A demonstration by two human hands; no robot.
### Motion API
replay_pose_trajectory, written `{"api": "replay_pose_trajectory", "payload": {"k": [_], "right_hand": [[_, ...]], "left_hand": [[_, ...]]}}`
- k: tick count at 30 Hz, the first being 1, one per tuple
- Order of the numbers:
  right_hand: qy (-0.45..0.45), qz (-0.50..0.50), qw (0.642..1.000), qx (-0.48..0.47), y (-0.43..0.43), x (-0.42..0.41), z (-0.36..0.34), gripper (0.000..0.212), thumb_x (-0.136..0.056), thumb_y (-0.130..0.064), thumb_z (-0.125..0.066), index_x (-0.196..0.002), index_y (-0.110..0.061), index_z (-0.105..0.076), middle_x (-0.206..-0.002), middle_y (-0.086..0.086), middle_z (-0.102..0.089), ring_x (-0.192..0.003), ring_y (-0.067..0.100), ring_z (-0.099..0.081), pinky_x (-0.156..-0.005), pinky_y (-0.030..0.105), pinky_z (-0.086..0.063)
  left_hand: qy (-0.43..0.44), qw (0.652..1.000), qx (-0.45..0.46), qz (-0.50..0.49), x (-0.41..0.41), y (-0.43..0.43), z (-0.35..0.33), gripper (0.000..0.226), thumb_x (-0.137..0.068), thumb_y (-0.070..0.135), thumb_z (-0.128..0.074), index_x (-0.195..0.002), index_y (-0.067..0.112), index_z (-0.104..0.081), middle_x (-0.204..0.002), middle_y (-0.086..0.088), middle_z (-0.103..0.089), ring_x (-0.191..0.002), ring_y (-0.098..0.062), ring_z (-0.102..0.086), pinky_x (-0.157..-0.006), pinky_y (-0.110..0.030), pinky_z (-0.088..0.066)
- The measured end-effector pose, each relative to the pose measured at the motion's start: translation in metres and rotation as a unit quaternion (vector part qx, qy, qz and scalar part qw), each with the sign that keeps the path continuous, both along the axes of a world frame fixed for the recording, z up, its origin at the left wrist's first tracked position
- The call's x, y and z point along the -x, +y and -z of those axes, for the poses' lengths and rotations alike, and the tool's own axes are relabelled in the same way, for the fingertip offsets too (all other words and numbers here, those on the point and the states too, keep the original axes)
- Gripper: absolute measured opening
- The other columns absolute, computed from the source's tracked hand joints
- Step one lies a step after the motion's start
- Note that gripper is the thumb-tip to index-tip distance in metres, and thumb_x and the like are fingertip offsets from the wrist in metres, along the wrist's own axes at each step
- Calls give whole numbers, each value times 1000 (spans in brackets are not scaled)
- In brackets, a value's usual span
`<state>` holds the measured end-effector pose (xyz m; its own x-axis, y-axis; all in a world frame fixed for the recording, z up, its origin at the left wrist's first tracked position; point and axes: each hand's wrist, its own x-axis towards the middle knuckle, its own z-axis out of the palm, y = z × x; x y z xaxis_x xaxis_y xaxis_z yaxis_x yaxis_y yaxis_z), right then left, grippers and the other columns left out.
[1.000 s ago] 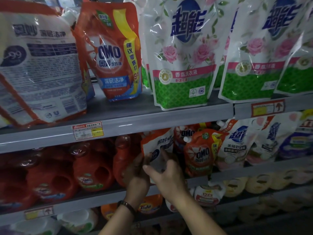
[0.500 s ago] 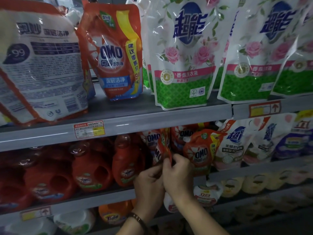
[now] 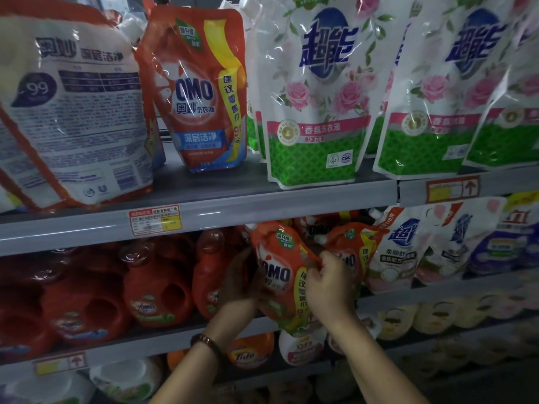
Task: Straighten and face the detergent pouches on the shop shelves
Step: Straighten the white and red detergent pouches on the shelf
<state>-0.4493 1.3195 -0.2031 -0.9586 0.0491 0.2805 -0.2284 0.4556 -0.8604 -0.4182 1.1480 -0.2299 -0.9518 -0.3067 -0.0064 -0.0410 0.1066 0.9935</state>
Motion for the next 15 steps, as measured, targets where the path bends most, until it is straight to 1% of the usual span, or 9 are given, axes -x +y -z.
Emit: {"api": "replay_pose_trajectory", "payload": {"k": [1, 3, 6, 8, 9, 11, 12, 13, 15], "right_hand": [[0, -15, 1000, -5, 3, 1, -3, 45, -93, 11, -58, -62, -20, -46, -59, -7, -56, -47, 1, -53, -44, 12, -38], [5, -37, 999, -9, 7, 3, -10, 50, -92, 14, -57, -60, -22, -44, -55, -12, -51, -45, -2, -53, -42, 12, -36], [16, -45, 999, -22, 12, 7, -21, 57, -96, 10, -61, -56, -26, -43, -45, -14, -50, -45, -6, -53, -42, 10, -36], [28, -52, 997, -50, 14, 12, -24, 52, -101, 0, -64, -58, -25, -49, -50, -18, -50, -50, -13, -55, -46, 7, -38], [42, -59, 995, -72, 15, 14, -24, 41, -103, -5, -63, -66, -20, -61, -60, -22, -54, -53, -15, -56, -50, 5, -40], [87, -70, 987, -113, 16, 16, -25, 18, -106, -13, -61, -98, -9, -77, -75, -19, -59, -55, -12, -57, -55, 2, -40], [111, -71, 984, -120, 17, 18, -23, 17, -106, -13, -62, -108, -6, -78, -76, -16, -59, -54, -8, -57, -56, 1, -39], [126, -72, 982, -123, 17, 19, -23, 17, -105, -11, -63, -112, -4, -77, -75, -15, -57, -52, -6, -57, -55, 0, -39], [147, -61, 977, -145, 18, 21, -22, 19, -104, -10, -65, -115, -3, -78, -72, -13, -58, -47, -8, -51, -49, 2, -37]], "left_hand": [[-5, 1000, 4, 21, 4, -4, -1, 42, -94, 54, -73, -131, 44, -56, -122, -12, -75, -90, -33, -79, -75, -53, -67], [-39, 998, -33, 45, 13, -11, -5, 28, -103, 30, -68, -128, 31, -56, -109, -20, -77, -72, -34, -79, -63, -48, -67], [-62, 994, -60, 70, 18, -20, -11, 18, -105, 20, -63, -122, 24, -59, -96, -15, -78, -70, -32, -79, -62, -42, -66], [-68, 995, -39, 65, 18, -24, -11, 14, -103, 20, -66, -117, 20, -62, -99, -12, -78, -73, -28, -79, -62, -35, -65], [-76, 995, -24, 58, 18, -25, -11, 14, -102, 21, -69, -114, 21, -63, -100, -9, -77, -74, -26, -80, -62, -33, -64], [-84, 995, -11, 45, 20, -27, -5, 14, -98, 22, -74, -110, 26, -66, -102, -2, -78, -76, -21, -80, -67, -33, -63], [-80, 996, -15, 37, 21, -27, -1, 15, -97, 21, -75, -108, 28, -67, -102, -1, -79, -78, -20, -80, -68, -32, -62], [-79, 996, -15, 27, 20, -26, 0, 15, -96, 19, -76, -105, 28, -69, -102, -1, -79, -79, -21, -80, -65, -30, -62], [-66, 996, -65, -7, 23, -25, 8, 15, -96, 10, -75, -101, 23, -70, -94, 1, -79, -82, -24, -77, -63, -31, -61]]}}
